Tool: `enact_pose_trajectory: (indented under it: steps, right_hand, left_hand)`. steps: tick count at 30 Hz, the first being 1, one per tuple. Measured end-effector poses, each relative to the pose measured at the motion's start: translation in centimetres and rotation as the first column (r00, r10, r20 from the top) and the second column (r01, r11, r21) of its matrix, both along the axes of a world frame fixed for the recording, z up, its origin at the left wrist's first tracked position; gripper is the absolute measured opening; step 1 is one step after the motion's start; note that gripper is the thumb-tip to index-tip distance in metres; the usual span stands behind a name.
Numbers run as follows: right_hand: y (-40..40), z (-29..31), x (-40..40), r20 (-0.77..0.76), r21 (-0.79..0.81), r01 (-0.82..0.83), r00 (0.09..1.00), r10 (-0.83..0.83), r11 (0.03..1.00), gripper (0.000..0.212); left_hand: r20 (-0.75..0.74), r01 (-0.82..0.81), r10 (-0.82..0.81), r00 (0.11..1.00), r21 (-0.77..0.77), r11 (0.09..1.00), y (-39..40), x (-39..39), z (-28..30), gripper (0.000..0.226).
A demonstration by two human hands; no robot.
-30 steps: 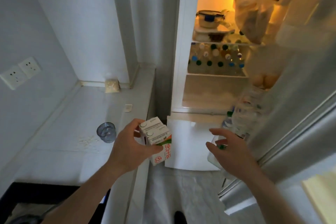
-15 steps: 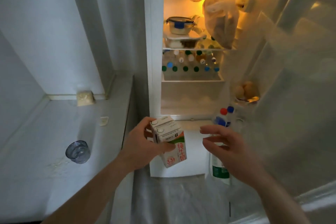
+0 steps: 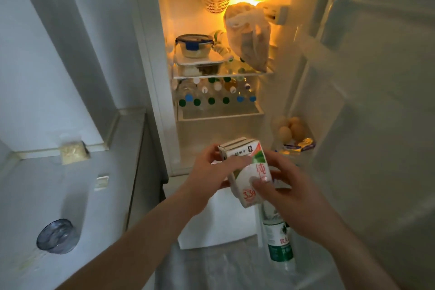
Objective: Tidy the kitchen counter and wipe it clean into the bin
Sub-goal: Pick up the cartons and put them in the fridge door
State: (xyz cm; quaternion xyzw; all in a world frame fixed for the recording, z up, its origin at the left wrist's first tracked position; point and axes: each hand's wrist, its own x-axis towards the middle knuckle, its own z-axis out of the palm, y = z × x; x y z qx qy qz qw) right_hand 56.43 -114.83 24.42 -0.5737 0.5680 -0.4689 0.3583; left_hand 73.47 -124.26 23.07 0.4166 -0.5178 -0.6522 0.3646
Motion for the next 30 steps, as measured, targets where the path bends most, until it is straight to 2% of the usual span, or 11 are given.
enact_pose_trajectory:
  steps: [3,6,9,11,13,16,23,25,30]
  right_hand:
    - [0.1,0.0,-1.6,0.056,-0.025,0.074,0.996,-0.072,0.997,0.045]
    - [0.4,0.1,-3.5,0.097,-0.027,0.108,0.990,-0.105,0.994,0.038]
    - [0.6,0.4,-4.9,0.249,0.002,0.170,0.954,-0.166,0.985,0.034]
    - [0.9,0.8,-5.4,0.328,0.031,0.215,0.920,-0.213,0.976,0.034]
    - [1.4,0.9,-6.0,0.308,0.038,0.236,0.922,-0.236,0.971,0.038]
    - [2.2,0.7,-6.8,0.225,0.053,0.233,0.944,-0.239,0.971,0.051]
    - [3.4,0.5,-8.2,0.230,-0.007,0.368,0.906,-0.357,0.930,0.042]
    - [3.9,0.3,-8.2,0.180,-0.029,0.453,0.879,-0.441,0.891,0.039]
    - [5.2,0.0,-8.2,0.093,-0.077,0.643,0.765,-0.637,0.762,0.037]
  left_hand:
    - [0.013,0.062,-0.061,0.998,-0.041,0.997,0.0,-2.3,1.0,0.065]
    - [0.032,0.162,-0.160,0.987,-0.066,0.985,-0.3,-3.7,2.1,0.050]
    - [0.050,0.268,-0.266,0.963,-0.048,0.962,-0.9,-4.5,2.8,0.054]
    - [0.070,0.323,-0.318,0.945,-0.083,0.943,-1.3,-5.3,2.6,0.040]
    - [0.107,0.367,-0.356,0.928,-0.113,0.923,-1.9,-6.4,2.3,0.035]
    - [0.161,0.435,-0.413,0.896,-0.145,0.888,-2.6,-7.9,2.0,0.042]
    - [0.260,0.634,-0.582,0.770,-0.213,0.743,-3.8,-10.7,2.3,0.066]
    - [0.335,0.649,-0.561,0.757,-0.279,0.708,-3.8,-11.4,2.8,0.073]
    - [0.385,0.581,-0.441,0.811,-0.435,0.688,-4.5,-12.5,4.3,0.076]
